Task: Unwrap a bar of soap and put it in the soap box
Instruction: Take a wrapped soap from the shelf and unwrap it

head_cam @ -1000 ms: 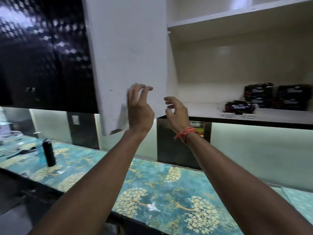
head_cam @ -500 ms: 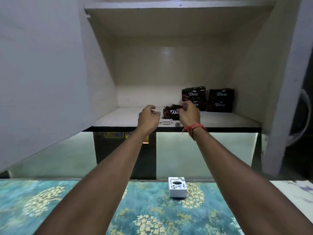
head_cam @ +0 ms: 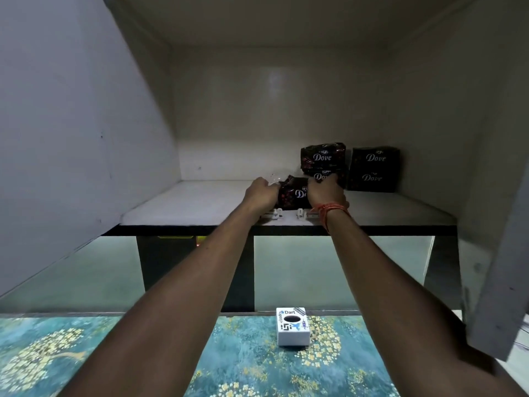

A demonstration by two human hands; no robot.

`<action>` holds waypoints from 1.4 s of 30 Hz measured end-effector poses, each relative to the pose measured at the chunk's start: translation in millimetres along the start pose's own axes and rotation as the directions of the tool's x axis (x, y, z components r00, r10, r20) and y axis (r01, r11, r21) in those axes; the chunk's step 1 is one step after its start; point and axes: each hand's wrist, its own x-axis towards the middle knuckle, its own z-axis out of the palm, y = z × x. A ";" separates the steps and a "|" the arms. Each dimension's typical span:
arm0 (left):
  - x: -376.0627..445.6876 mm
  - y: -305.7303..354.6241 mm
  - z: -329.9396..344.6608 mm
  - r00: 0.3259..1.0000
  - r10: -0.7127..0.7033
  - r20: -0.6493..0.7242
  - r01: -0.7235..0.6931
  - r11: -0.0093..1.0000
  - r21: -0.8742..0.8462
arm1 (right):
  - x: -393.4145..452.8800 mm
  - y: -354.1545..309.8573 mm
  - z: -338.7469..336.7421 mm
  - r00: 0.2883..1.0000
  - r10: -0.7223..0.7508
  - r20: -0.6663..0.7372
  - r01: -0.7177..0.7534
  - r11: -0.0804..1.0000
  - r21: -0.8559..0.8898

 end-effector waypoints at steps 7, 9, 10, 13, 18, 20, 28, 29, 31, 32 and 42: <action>-27.1 5.8 -23.8 0.996 -0.039 -0.082 -0.008 0.865 -0.502 | -34.8 -19.7 -9.2 0.992 -0.030 -0.120 0.069 0.939 0.336; -45.1 5.6 -31.6 0.991 -0.030 -0.134 -0.056 0.802 -0.595 | -53.5 -24.6 -7.2 0.986 -0.056 -0.155 0.119 0.894 0.432; -54.8 4.1 -35.6 0.984 -0.029 -0.174 -0.088 0.774 -0.627 | -64.3 -26.5 -7.2 0.982 -0.063 -0.175 0.142 0.864 0.483; -81.9 -9.2 -42.9 0.950 0.007 -0.312 -0.219 0.727 -0.651 | -103.5 -27.4 -9.7 0.969 -0.056 -0.242 0.204 0.737 0.645; -133.0 -48.0 -39.2 0.917 0.075 -0.392 -0.340 0.660 -0.670 | -157.8 9.3 3.8 0.965 -0.152 -0.212 0.260 0.649 0.715; -149.6 -74.3 -30.7 0.921 0.070 -0.383 -0.331 0.658 -0.676 | -175.3 36.6 14.8 0.969 -0.174 -0.174 0.246 0.686 0.684; -172.8 -208.1 23.0 0.969 -0.188 -0.159 0.036 0.749 -0.662 | -210.9 164.6 74.9 0.996 -0.023 0.091 -0.026 0.864 0.503; -171.1 -225.8 30.5 0.968 -0.224 -0.114 0.095 0.745 -0.660 | -210.4 178.9 83.4 0.992 0.009 0.127 -0.069 0.879 0.472; -169.8 -257.0 44.2 0.957 -0.287 -0.029 0.204 0.743 -0.638 | -208.2 207.7 101.4 0.977 0.059 0.203 -0.141 0.896 0.421; -168.6 -272.8 51.6 0.950 -0.310 0.020 0.255 0.741 -0.621 | -207.0 221.0 110.2 0.969 0.076 0.235 -0.168 0.901 0.401; -131.4 -382.9 117.6 0.768 -0.596 0.234 0.628 0.632 -0.454 | -163.4 329.9 189.4 0.811 0.277 0.516 -0.343 0.939 0.035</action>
